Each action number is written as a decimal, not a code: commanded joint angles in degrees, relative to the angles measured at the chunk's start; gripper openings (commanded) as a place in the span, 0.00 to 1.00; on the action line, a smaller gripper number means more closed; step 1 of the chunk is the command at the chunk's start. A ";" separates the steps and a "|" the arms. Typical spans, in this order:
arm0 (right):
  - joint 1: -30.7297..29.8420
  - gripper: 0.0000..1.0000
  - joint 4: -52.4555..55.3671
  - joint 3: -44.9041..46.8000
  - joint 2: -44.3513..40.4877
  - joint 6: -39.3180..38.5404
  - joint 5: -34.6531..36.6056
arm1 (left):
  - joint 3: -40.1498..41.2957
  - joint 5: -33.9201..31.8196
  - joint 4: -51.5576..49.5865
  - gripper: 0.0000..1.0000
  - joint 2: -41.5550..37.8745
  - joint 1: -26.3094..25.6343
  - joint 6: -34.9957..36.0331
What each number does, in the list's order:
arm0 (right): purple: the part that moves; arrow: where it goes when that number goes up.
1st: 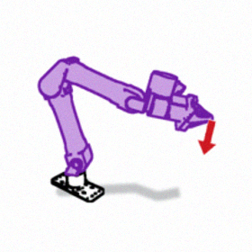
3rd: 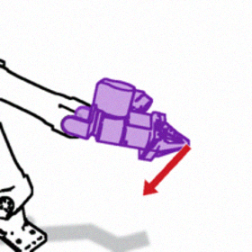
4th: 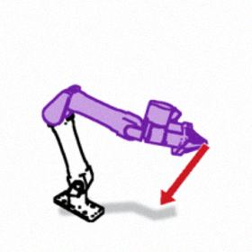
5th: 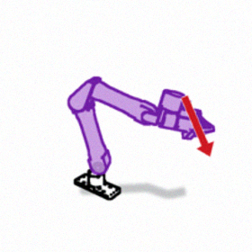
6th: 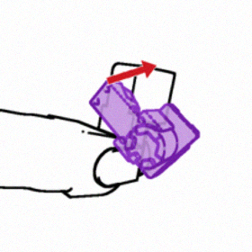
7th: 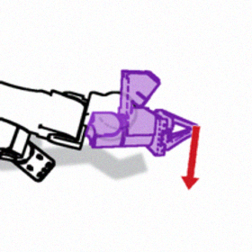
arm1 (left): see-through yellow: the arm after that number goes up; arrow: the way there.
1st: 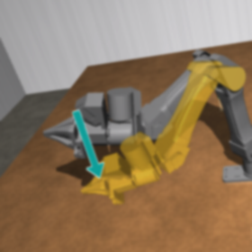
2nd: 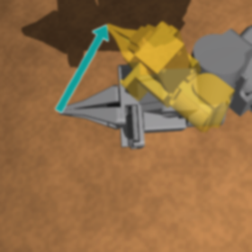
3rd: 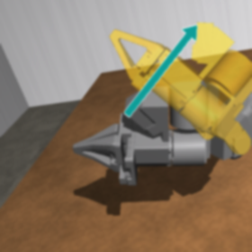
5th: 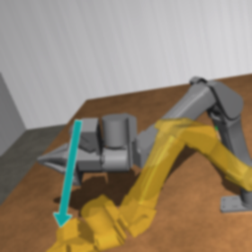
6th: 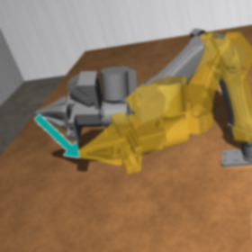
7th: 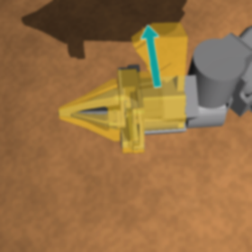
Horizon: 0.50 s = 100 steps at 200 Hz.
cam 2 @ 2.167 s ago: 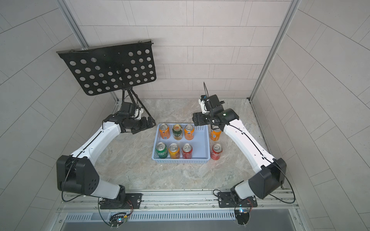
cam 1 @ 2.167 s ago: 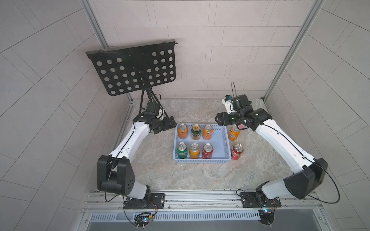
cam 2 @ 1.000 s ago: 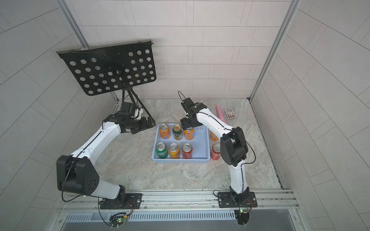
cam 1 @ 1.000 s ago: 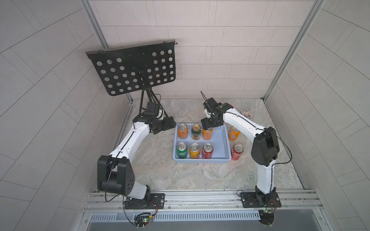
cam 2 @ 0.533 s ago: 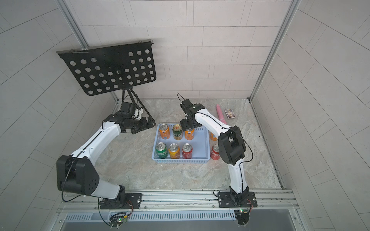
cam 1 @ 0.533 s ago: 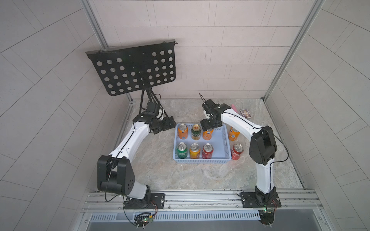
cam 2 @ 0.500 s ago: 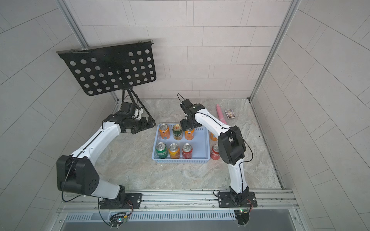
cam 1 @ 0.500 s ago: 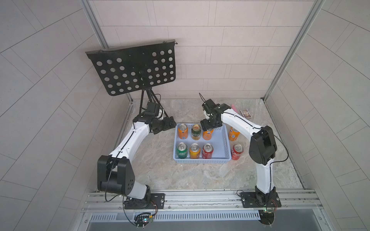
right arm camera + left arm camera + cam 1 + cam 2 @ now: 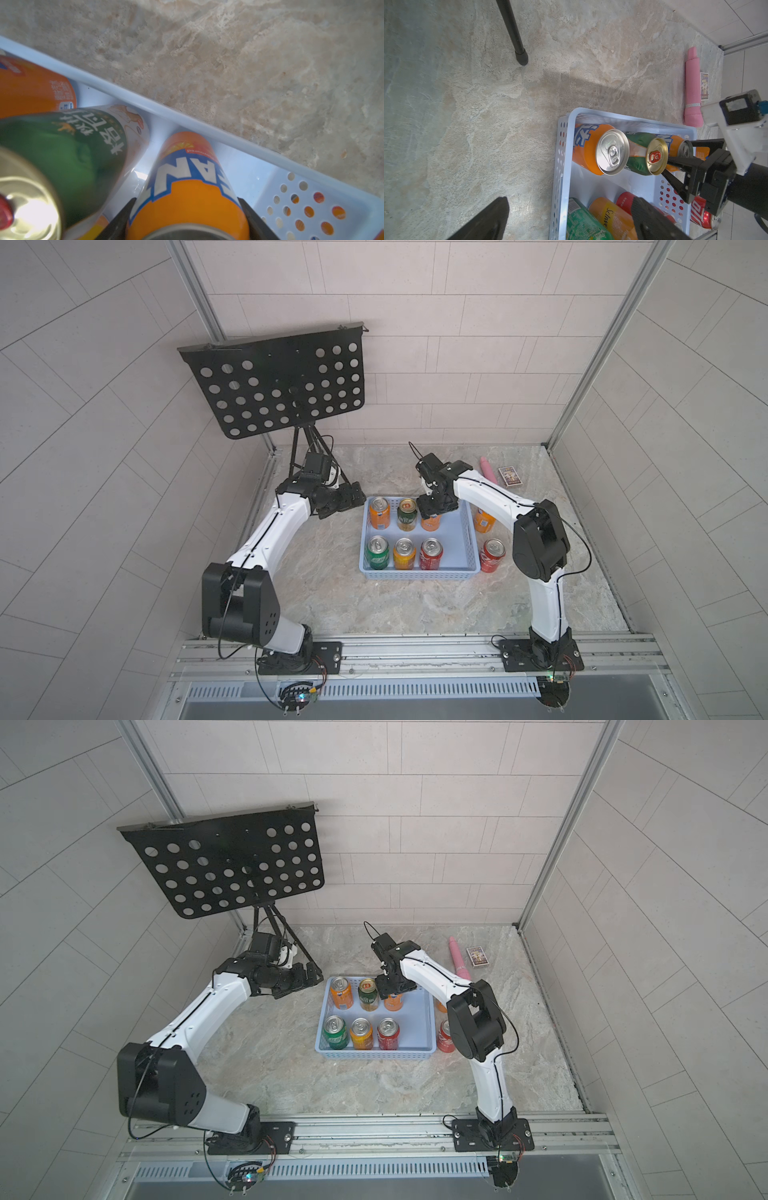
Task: Take out the drinks from the basket
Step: Pick up the drink from the basket.
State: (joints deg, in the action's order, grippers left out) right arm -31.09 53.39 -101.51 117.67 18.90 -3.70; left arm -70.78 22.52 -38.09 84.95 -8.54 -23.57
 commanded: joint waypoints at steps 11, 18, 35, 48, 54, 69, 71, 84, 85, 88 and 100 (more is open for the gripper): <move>-0.12 0.54 1.51 0.64 -1.25 0.40 1.77 | -0.23 -0.10 -1.11 1.00 -1.17 0.01 0.22; -0.11 0.50 1.55 0.53 -1.69 0.43 1.91 | -0.26 -0.11 -1.11 1.00 -1.19 -0.01 0.26; -0.11 0.43 2.03 0.27 -2.75 0.33 2.24 | -0.23 -0.10 -1.11 1.00 -1.21 -0.06 0.24; -0.15 0.39 2.62 -0.14 -3.67 0.26 2.52 | -0.23 -0.19 -1.11 1.00 -1.21 -0.01 0.28; -0.03 0.38 2.92 -0.34 -4.13 0.25 2.54 | -0.25 -0.22 -1.07 1.00 -1.20 -0.01 0.26; 0.14 0.36 3.52 -0.81 -5.69 0.38 2.17 | -0.25 -0.19 -1.07 1.00 -1.24 -0.01 0.28; 0.15 0.36 3.56 -0.79 -5.89 0.38 2.13 | -0.24 -0.13 -1.08 1.00 -1.31 -0.02 0.21; 0.30 0.35 3.57 -0.88 -7.61 0.52 2.11 | -0.18 -0.19 -1.11 1.00 -1.30 0.00 0.27; 0.31 0.34 3.61 -0.92 -7.75 0.53 2.12 | -0.25 -0.20 -1.11 1.00 -1.29 0.00 0.23; 0.26 0.34 3.65 -0.98 -8.07 0.53 2.17 | -0.18 -0.20 -1.11 1.00 -1.34 -0.03 0.22; 0.41 0.33 4.28 -1.66 -9.33 0.46 2.45 | -0.22 -0.20 -1.11 1.00 -1.34 0.00 0.19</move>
State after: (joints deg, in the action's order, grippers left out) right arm -30.96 56.05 -101.45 115.35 18.92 -2.98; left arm -70.78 22.50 -38.09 84.88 -8.54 -23.57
